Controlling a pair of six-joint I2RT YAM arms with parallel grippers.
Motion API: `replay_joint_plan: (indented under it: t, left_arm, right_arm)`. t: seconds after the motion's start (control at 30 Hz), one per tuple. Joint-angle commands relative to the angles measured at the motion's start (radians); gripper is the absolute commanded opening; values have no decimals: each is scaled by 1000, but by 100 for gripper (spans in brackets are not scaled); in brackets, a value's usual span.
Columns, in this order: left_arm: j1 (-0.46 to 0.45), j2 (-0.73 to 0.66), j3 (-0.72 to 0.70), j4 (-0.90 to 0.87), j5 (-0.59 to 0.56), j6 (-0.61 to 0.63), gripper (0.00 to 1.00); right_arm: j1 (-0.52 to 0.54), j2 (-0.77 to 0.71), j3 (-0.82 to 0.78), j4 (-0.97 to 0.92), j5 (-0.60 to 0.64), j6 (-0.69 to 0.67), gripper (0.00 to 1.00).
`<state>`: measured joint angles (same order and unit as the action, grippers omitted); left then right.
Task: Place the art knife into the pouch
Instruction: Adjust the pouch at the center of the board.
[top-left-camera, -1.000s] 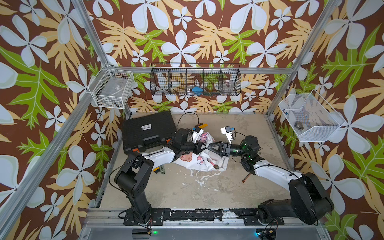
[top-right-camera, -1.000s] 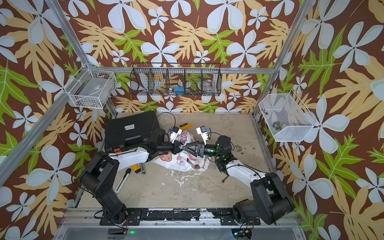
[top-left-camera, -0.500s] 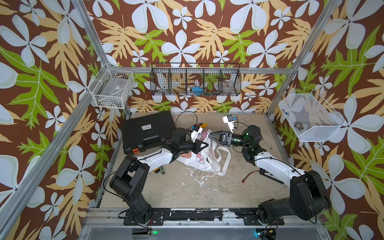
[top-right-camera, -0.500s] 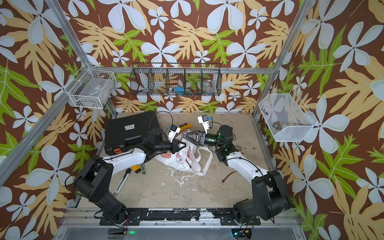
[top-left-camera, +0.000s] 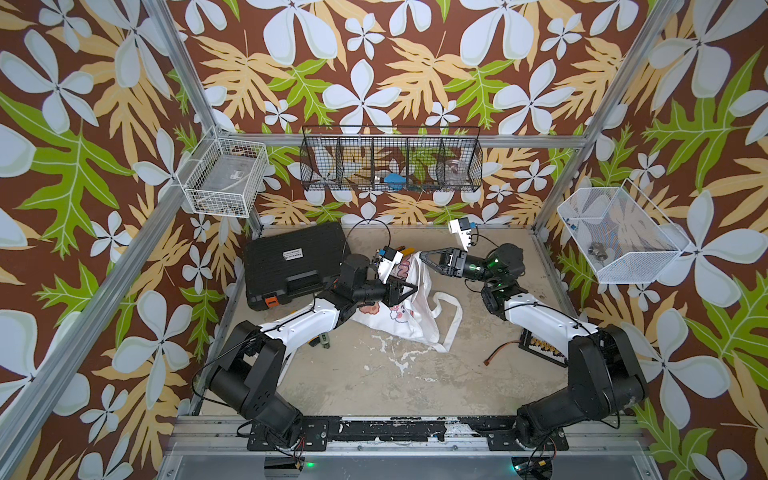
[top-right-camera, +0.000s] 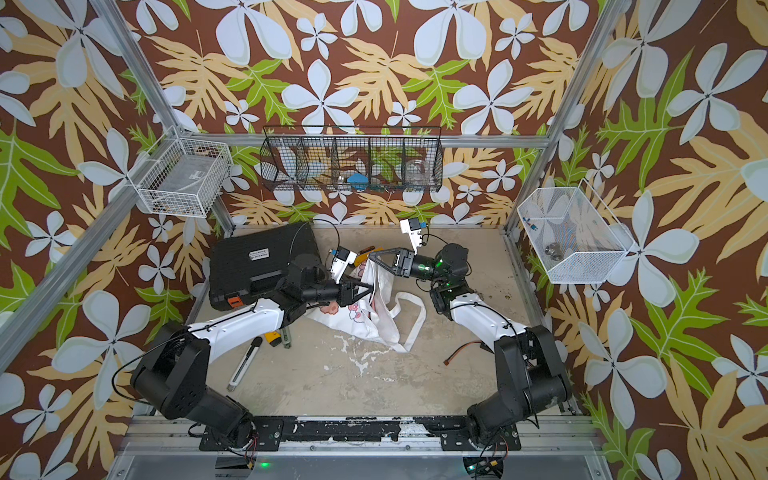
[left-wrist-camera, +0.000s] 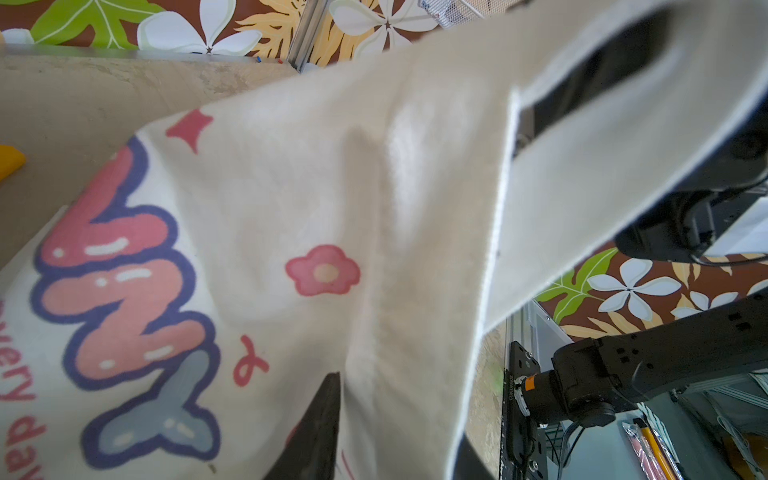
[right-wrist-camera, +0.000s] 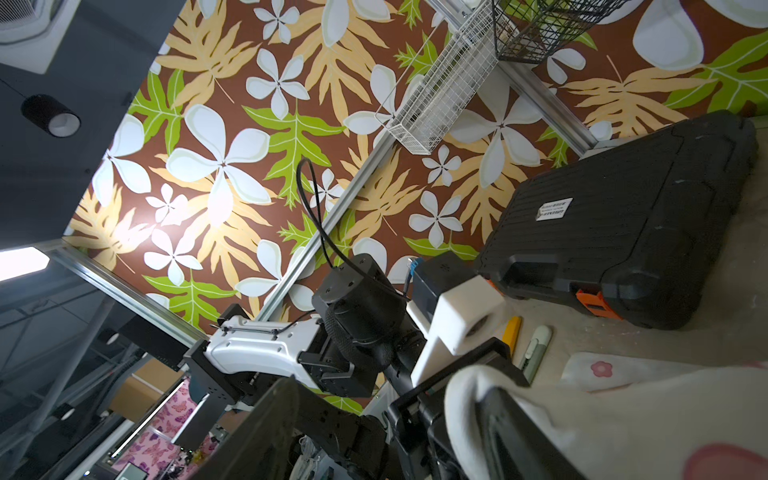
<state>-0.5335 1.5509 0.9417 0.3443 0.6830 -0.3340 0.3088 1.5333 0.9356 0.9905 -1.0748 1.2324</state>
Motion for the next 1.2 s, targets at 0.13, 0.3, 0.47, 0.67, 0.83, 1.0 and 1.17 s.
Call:
replay_joint_plan:
  t: [0.13, 0.3, 0.47, 0.67, 0.83, 1.0, 1.17]
  left_arm:
    - [-3, -67, -8, -1, 10, 7, 47]
    - [-3, -114, 0, -30, -42, 3, 56]
    - [-3, -132, 17, -78, -96, 14, 59]
    - [-3, -149, 29, -127, -148, 30, 61]
    - [-2, -158, 23, -163, -218, 32, 61]
    - [2, -150, 19, -171, -272, 31, 55]
    - [3, -117, 18, -156, -290, 23, 44]
  right_arm:
    - [-28, -5, 37, 186, -9, 155, 70]
    - [-37, -96, 112, -69, 35, -21, 70]
    - [-41, -140, 192, -297, 76, -167, 70]
    - [-46, -157, 245, -516, 157, -331, 70]
    - [-46, -169, 273, -629, 207, -420, 70]
    - [-45, -212, 261, -724, 263, -503, 71]
    - [-42, -268, 227, -815, 339, -594, 71]
